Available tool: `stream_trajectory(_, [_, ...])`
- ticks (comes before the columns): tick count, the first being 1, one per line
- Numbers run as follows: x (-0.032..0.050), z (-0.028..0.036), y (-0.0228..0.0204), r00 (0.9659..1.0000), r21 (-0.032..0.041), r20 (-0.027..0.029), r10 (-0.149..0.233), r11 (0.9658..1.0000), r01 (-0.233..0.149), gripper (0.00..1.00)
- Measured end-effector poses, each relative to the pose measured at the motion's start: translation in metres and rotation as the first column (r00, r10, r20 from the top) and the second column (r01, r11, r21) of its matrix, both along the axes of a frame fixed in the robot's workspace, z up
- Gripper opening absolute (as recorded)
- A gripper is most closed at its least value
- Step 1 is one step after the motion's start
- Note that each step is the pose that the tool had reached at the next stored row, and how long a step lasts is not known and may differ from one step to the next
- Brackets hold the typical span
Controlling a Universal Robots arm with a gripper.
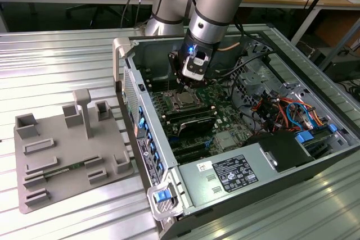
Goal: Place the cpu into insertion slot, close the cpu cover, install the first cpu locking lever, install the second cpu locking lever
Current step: 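Install the first cpu locking lever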
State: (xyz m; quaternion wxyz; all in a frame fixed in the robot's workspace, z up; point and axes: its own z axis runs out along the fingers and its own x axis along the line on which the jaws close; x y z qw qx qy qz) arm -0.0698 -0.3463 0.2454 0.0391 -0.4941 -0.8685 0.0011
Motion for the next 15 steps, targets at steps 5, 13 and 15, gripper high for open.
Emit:
stream_trajectory(5, [0.0000, 0.0000, 0.0000, 1.0000, 0.0000, 0.0000, 0.008, 1.0000, -0.008, 0.11])
stream_trajectory(13, [0.0000, 0.0000, 0.0000, 0.9998, 0.0000, 0.0000, 0.021, 0.9998, -0.021, 0.11])
stream_trajectory(15, [0.0000, 0.0000, 0.0000, 0.9997, 0.0000, 0.0000, 0.024, 0.9997, -0.024, 0.11])
